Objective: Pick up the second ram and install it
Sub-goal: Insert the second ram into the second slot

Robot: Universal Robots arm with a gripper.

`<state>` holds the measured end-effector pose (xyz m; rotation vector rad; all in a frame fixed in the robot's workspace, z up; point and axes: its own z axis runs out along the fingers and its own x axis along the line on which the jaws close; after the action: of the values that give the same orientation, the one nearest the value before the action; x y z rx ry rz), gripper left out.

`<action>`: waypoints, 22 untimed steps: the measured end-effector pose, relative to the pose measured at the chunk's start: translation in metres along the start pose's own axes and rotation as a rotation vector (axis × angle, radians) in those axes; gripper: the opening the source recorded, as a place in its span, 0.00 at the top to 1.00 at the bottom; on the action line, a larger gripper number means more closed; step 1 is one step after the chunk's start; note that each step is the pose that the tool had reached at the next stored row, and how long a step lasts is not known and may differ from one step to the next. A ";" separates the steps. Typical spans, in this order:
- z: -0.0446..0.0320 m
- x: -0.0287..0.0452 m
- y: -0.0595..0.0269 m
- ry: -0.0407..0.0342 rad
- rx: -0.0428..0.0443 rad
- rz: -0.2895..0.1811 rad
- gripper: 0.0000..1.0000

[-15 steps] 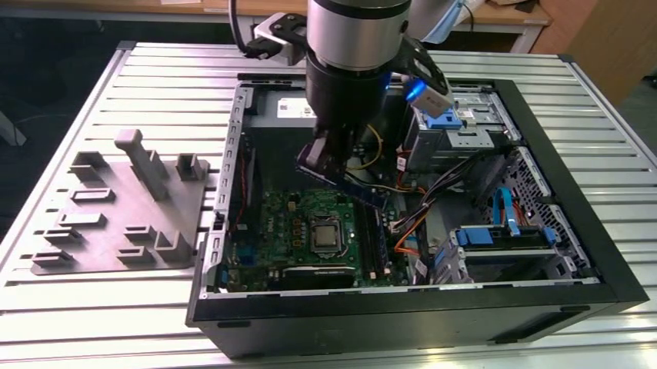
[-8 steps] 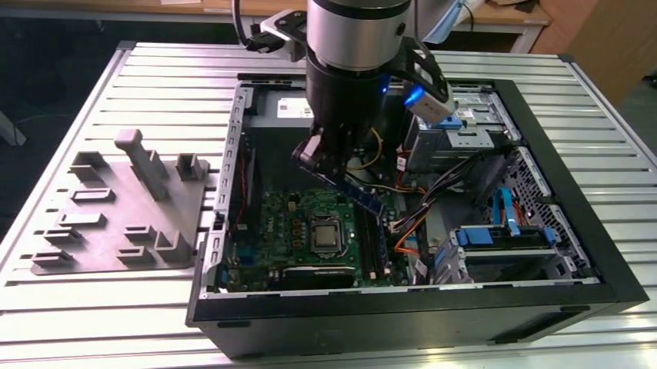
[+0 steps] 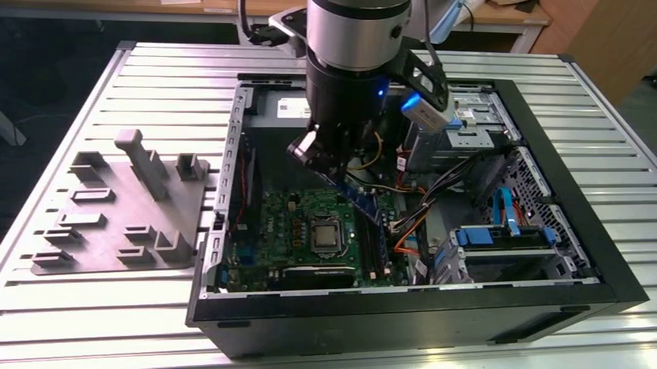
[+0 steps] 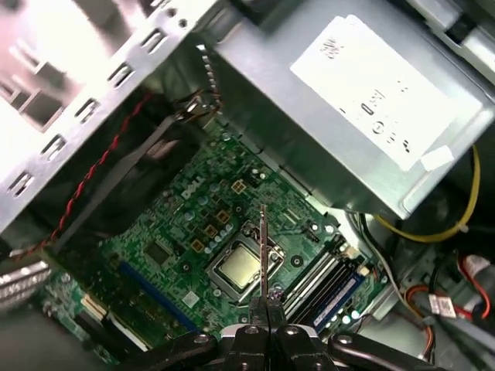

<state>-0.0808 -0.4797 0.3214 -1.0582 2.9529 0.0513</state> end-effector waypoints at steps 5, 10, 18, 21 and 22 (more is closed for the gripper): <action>0.0001 0.0000 0.0000 -0.0027 0.0014 0.091 0.88; 0.0002 0.0000 0.0000 -0.0055 0.0028 0.183 0.88; 0.0002 0.0000 0.0000 -0.0096 0.0050 0.328 0.88; 0.0002 0.0000 0.0000 -0.0113 0.0058 0.382 0.88; 0.0003 0.0000 0.0000 -0.0119 0.0061 0.401 0.88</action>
<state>-0.0808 -0.4797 0.3211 -0.4470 3.0982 0.0489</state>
